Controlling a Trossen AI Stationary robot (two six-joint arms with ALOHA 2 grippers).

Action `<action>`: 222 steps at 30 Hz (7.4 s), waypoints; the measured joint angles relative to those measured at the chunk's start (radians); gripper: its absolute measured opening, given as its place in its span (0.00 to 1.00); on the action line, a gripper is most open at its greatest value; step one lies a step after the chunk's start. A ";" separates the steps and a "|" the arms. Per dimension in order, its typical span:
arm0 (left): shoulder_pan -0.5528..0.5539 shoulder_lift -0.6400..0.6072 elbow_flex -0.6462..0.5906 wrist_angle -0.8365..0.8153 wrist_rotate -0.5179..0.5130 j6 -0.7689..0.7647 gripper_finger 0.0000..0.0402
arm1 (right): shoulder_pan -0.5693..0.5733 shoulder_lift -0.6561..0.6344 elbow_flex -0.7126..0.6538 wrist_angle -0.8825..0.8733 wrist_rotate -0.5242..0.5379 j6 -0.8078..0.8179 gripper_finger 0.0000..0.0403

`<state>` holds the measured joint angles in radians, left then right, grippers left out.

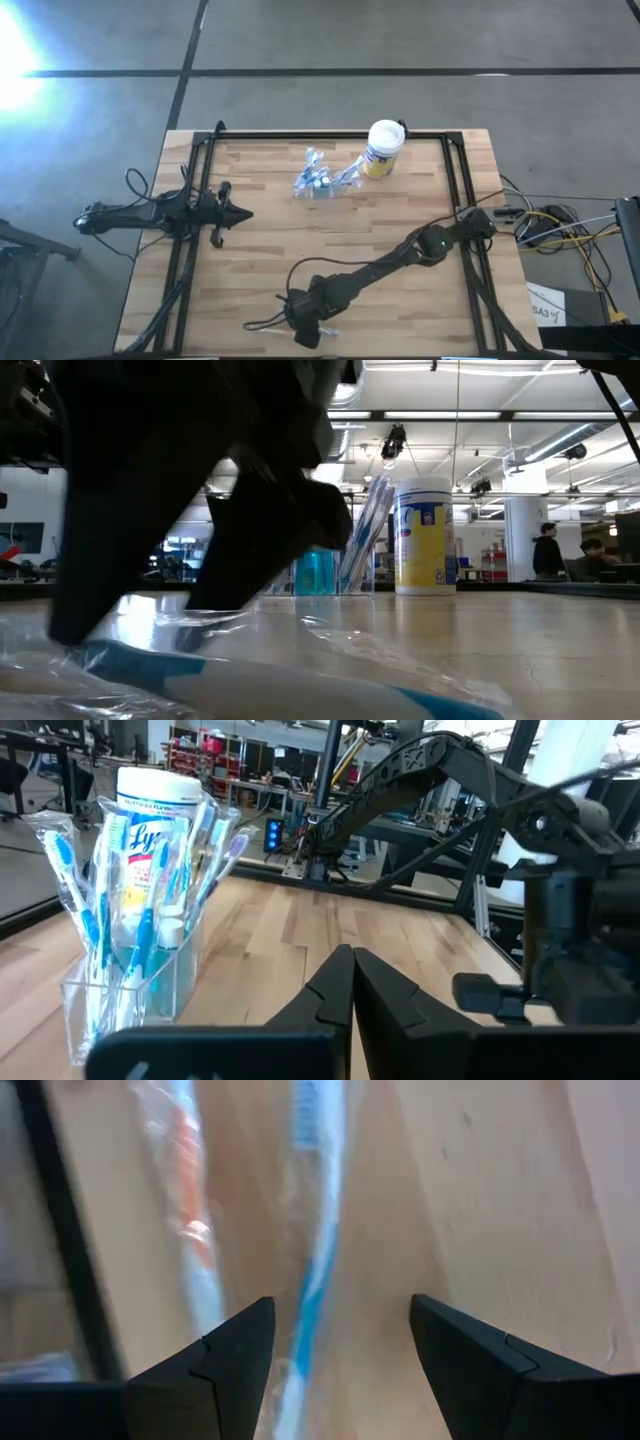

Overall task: Pick & Place toothbrushing station
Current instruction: Put the blue toothbrush into the right section of the transparent organizer

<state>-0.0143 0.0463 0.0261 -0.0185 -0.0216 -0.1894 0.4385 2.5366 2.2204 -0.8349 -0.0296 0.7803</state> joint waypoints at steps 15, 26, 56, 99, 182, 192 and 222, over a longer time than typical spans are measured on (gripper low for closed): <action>0.000 0.002 -0.010 0.010 0.001 -0.024 0.02 | -0.018 -0.006 -0.035 -0.029 0.044 -0.068 0.29; 0.000 0.002 -0.011 0.006 0.003 -0.024 0.05 | -0.032 -0.072 -0.038 -0.122 0.183 -0.223 0.04; 0.000 0.003 -0.017 0.050 -0.012 0.159 0.03 | -0.034 -1.051 -1.394 1.472 0.229 -0.923 0.03; -0.043 0.627 0.192 0.358 0.040 0.218 0.29 | -0.346 -0.529 -1.388 2.403 0.058 -0.890 0.03; -0.047 1.161 0.556 0.263 0.038 0.244 0.25 | -0.311 -0.739 -1.405 1.997 0.134 -0.769 0.03; -0.046 0.990 0.556 0.120 0.040 0.268 0.61 | -0.310 -0.833 -1.517 1.992 0.128 -0.806 0.03; -0.048 0.145 0.084 0.005 0.020 0.049 0.02 | -0.308 -0.883 -1.635 2.069 0.812 -1.045 0.03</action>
<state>-0.0620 0.1917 0.1097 -0.0132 -0.0013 -0.1402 0.1301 1.6539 0.5859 1.2337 0.7827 -0.2644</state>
